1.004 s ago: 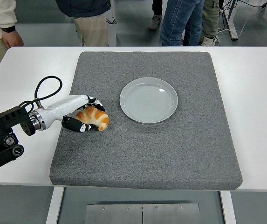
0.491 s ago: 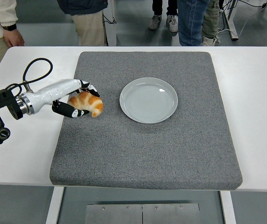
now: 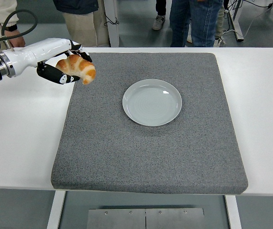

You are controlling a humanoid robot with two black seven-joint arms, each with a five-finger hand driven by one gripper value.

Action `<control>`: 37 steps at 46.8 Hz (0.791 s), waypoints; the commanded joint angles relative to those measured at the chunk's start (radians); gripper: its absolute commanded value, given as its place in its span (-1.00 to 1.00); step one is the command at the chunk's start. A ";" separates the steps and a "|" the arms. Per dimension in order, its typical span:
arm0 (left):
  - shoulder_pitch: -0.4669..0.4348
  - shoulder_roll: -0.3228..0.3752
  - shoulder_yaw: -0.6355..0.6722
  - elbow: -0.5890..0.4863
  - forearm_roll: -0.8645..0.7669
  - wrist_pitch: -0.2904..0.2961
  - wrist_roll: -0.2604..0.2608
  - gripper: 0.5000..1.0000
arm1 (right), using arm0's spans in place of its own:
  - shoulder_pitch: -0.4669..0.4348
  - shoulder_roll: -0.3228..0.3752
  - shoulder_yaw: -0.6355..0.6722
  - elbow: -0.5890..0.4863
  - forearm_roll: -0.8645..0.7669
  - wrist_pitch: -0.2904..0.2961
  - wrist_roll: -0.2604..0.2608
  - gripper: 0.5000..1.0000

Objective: Place the bread on the plate

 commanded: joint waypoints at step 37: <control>-0.177 -0.106 0.014 0.012 0.014 -0.072 0.009 -1.00 | 0.000 0.000 0.000 0.000 0.000 0.000 0.000 1.00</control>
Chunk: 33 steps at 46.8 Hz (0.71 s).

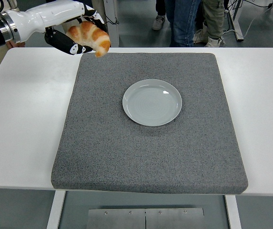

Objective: Place the bread on the plate

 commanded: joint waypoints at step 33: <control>-0.105 -0.393 0.131 0.273 0.003 0.003 -0.005 -1.00 | 0.000 0.000 0.000 0.000 0.000 0.000 0.000 1.00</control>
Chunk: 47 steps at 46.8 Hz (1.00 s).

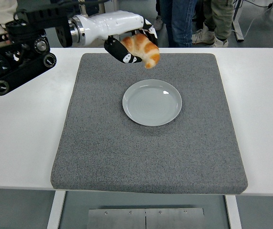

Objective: Place the bread on the plate

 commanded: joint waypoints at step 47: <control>-0.012 -0.320 0.245 0.290 -0.010 0.175 -0.048 -1.00 | 0.000 0.000 0.000 0.000 0.000 0.000 0.000 1.00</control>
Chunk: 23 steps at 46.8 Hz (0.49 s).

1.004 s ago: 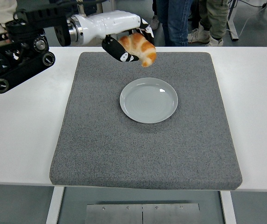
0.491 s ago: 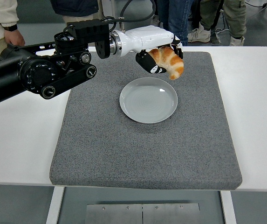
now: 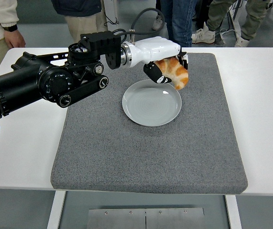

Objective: Place the bread on the plate

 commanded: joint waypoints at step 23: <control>0.097 -0.029 0.089 0.062 -0.019 0.080 -0.007 -1.00 | 0.000 0.000 0.000 0.000 0.000 0.000 0.000 1.00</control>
